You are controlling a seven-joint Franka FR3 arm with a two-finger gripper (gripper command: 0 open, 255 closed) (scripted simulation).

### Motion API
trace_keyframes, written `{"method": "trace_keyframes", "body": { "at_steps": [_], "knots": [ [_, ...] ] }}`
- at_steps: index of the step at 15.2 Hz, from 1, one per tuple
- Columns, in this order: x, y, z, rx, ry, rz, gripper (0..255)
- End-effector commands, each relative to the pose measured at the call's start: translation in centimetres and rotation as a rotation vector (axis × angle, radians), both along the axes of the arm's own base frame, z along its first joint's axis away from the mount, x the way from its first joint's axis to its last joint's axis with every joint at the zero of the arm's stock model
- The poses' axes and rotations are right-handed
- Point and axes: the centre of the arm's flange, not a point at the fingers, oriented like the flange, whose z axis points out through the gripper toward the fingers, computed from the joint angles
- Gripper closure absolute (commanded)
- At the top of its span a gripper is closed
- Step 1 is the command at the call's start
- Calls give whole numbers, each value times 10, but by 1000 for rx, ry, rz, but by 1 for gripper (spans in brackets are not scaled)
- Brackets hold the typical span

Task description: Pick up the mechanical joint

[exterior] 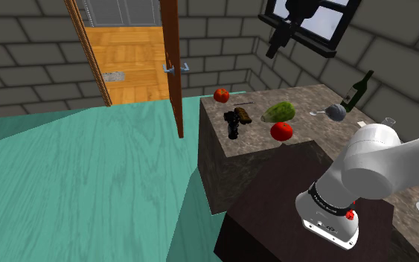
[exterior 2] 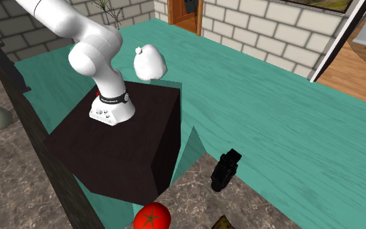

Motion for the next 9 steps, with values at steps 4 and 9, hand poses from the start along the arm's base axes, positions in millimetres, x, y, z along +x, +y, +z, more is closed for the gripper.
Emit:
{"method": "trace_keyframes", "body": {
  "at_steps": [4,9],
  "knots": [
    [19,-17,-32,0,17,46,0],
    [50,-44,-86,0,44,123,0]
  ]
}}
